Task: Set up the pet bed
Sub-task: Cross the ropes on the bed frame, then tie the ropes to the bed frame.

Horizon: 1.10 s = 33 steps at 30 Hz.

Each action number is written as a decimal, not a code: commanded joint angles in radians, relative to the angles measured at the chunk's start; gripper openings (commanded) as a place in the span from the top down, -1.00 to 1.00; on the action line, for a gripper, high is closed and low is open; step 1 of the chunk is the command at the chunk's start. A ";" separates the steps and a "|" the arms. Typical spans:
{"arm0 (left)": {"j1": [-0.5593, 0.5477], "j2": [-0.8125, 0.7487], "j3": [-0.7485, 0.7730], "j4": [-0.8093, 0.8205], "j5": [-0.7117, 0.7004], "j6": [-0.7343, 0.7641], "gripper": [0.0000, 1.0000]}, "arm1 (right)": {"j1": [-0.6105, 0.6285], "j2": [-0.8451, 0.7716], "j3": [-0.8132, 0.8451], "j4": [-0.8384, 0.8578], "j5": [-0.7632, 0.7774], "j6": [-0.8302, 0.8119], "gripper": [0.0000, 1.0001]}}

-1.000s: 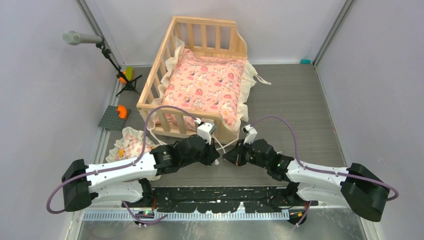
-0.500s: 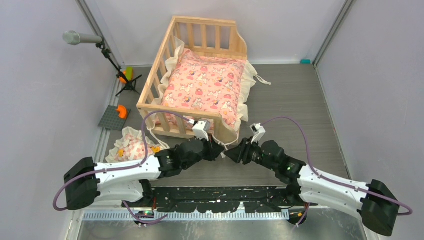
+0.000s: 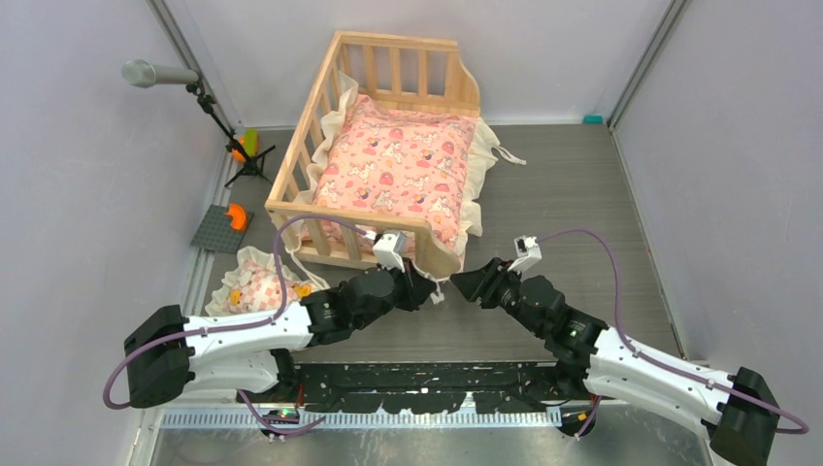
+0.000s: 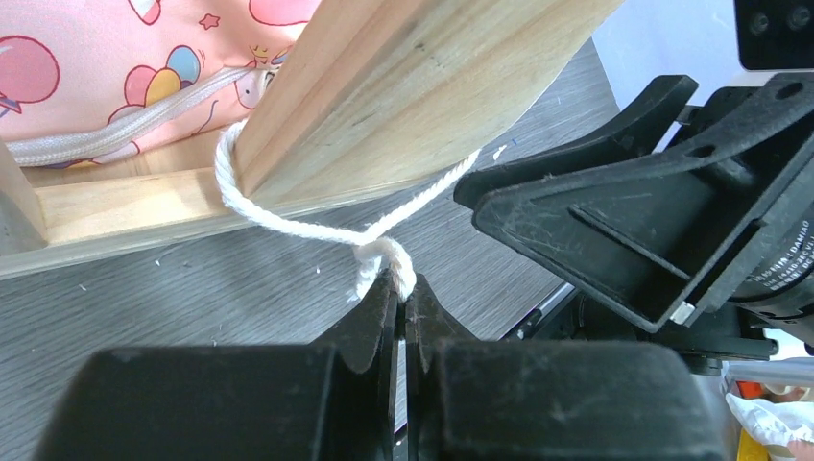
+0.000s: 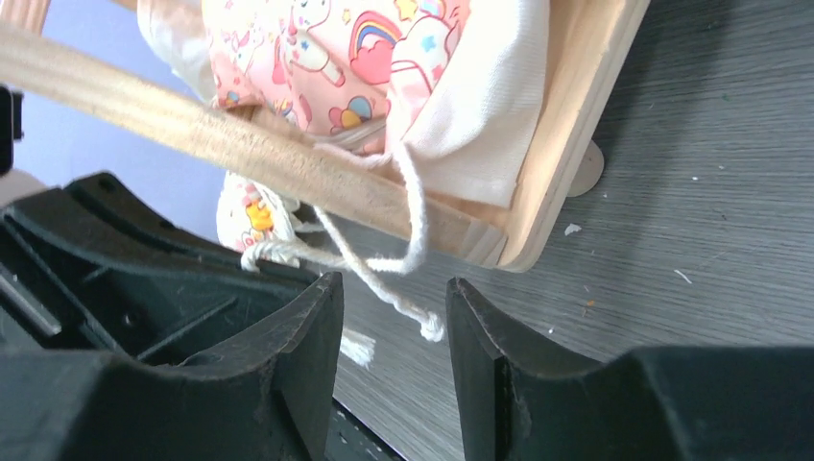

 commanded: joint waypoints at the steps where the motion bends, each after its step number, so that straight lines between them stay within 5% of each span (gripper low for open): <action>1: 0.004 -0.029 -0.013 0.061 -0.022 -0.020 1.00 | 0.005 0.066 0.011 0.107 0.096 0.100 0.02; 13: 0.004 -0.079 -0.042 0.066 -0.030 -0.051 1.00 | 0.005 0.167 -0.012 0.271 0.172 0.174 0.20; 25: 0.005 -0.044 -0.047 0.129 -0.010 -0.103 1.00 | 0.005 0.188 -0.043 0.335 0.169 0.194 0.82; 30: 0.004 -0.042 -0.031 0.068 0.006 -0.080 1.00 | 0.005 0.140 -0.051 0.294 0.173 0.185 0.83; 33: 0.004 -0.041 -0.034 0.032 0.012 -0.078 1.00 | 0.005 0.082 -0.041 0.233 0.173 0.162 0.52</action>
